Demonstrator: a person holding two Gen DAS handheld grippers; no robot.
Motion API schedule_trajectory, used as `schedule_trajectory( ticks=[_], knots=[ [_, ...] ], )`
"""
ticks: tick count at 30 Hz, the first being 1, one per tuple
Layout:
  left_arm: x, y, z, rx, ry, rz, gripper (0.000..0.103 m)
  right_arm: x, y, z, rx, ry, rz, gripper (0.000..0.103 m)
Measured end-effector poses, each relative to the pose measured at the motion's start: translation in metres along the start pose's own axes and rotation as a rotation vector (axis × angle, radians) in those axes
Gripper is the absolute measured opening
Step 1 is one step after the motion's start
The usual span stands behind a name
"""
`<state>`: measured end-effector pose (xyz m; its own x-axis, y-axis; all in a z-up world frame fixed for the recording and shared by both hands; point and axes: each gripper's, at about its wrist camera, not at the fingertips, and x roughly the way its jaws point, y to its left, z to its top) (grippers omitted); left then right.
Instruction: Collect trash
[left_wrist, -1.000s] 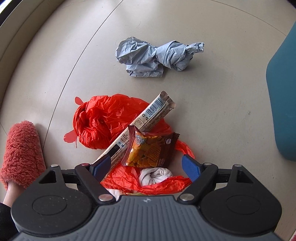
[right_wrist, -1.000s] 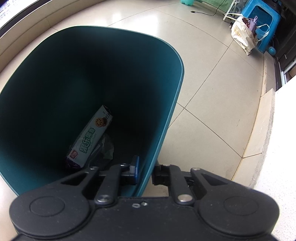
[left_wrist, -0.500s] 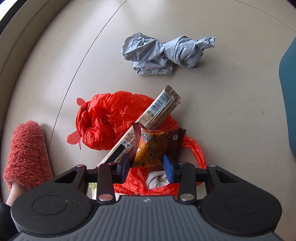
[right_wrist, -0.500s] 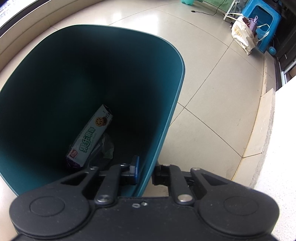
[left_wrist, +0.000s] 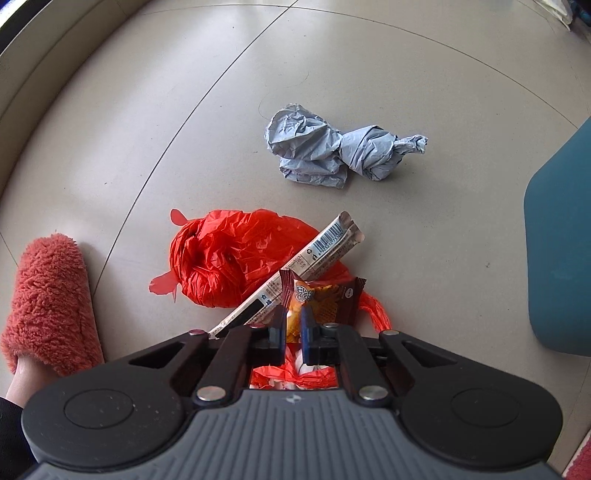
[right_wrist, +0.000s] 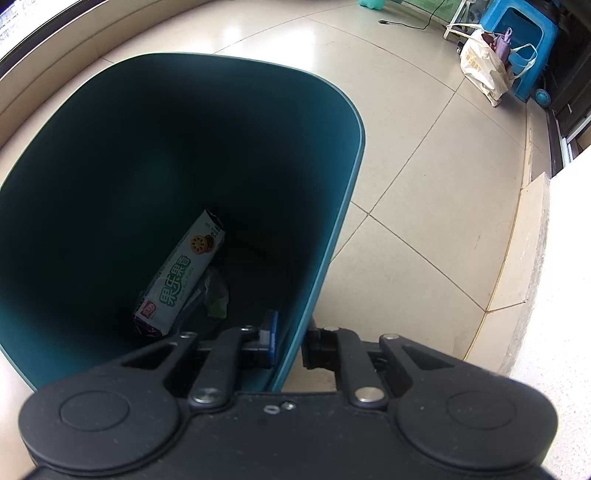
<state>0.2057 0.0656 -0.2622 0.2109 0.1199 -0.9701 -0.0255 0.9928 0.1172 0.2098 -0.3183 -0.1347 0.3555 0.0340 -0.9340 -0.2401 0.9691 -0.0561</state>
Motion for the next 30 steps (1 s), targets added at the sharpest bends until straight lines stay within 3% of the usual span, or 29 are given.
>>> schedule_trajectory(
  ticks=[2,5,7,9,11,22,30],
  knots=[
    [-0.002,0.000,-0.001,-0.012,0.002,-0.053,0.008,0.000,0.000,0.000,0.000,0.000,0.000,0.012],
    [0.001,-0.003,-0.001,-0.012,0.026,-0.065,0.010,-0.002,-0.003,0.000,-0.002,-0.002,0.001,0.012],
    [0.004,-0.005,-0.001,-0.002,0.039,-0.059,0.017,-0.002,-0.003,0.000,0.000,-0.002,0.003,0.012],
    [0.007,-0.006,-0.001,0.004,0.038,-0.055,0.049,-0.002,-0.004,0.000,-0.001,-0.003,0.004,0.012],
    [0.010,-0.007,-0.001,0.009,0.029,-0.054,0.075,-0.002,-0.003,0.000,0.000,-0.002,0.004,0.012],
    [0.042,-0.037,-0.001,0.150,0.024,0.106,0.076,-0.001,-0.002,0.000,0.000,-0.002,0.003,0.012],
    [0.055,-0.042,0.003,0.141,0.035,0.120,0.076,-0.001,-0.003,0.000,0.004,-0.001,0.005,0.012]
  ],
)
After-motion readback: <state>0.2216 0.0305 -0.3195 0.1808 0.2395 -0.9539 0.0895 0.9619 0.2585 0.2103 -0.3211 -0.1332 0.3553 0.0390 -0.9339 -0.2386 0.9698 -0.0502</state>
